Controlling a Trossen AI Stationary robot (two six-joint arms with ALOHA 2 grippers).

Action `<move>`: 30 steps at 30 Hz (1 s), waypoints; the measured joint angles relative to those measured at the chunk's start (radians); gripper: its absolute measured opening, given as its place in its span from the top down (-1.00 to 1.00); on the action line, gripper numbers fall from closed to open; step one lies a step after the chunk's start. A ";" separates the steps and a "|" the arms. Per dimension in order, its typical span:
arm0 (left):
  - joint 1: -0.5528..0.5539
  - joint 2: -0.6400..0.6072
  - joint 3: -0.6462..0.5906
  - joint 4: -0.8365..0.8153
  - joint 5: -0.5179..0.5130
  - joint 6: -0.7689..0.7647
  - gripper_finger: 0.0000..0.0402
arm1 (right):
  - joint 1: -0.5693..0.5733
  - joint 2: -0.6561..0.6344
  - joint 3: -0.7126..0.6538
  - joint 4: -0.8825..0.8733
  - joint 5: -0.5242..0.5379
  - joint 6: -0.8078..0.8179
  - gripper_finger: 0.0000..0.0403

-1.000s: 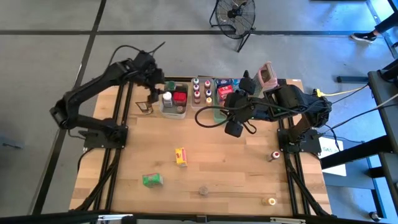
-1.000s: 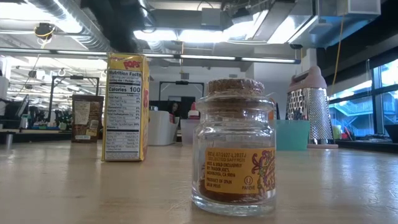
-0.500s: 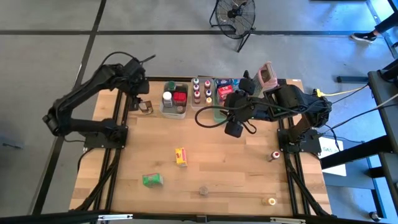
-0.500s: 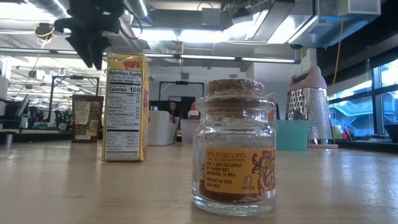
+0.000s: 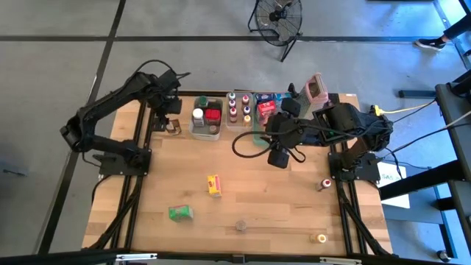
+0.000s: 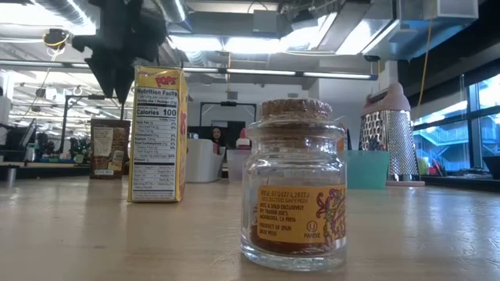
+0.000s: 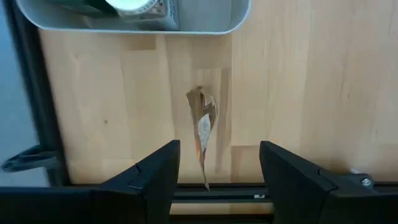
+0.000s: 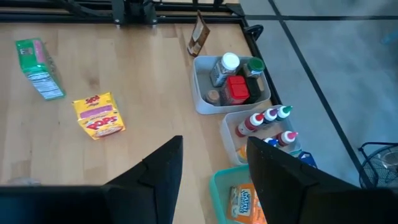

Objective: Pick & Place Kitchen Items
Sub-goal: Put the orange seasoning pack into the gray bin

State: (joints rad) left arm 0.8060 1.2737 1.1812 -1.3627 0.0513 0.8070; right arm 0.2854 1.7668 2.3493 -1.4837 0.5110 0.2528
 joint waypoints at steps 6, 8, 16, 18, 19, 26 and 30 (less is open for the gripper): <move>0.093 0.048 -0.002 0.036 0.043 0.008 -0.06 | 0.029 0.000 0.000 0.000 0.000 0.006 0.11; 0.116 0.046 -0.017 0.058 0.046 0.008 -0.06 | 0.037 0.000 0.000 0.000 0.000 0.018 0.11; 0.109 0.000 -0.146 0.102 0.065 0.033 -0.06 | 0.057 0.000 0.000 0.000 0.001 0.028 0.11; 0.104 -0.019 -0.166 0.124 0.067 0.034 -0.06 | 0.056 0.000 0.000 0.000 0.001 0.027 0.11; 0.103 -0.028 -0.175 0.139 0.067 0.033 -0.06 | 0.056 0.000 0.000 0.000 0.001 0.027 0.11; 0.104 -0.041 -0.242 0.215 0.024 0.025 -0.06 | 0.056 0.000 0.000 0.000 0.004 0.011 0.11; 0.104 -0.040 -0.280 0.277 0.027 0.022 -0.06 | 0.056 0.000 0.000 0.000 0.004 0.008 0.11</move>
State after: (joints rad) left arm 0.9096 1.2338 0.9010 -1.0860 0.0781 0.8286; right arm 0.3412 1.7668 2.3493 -1.4841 0.5148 0.2611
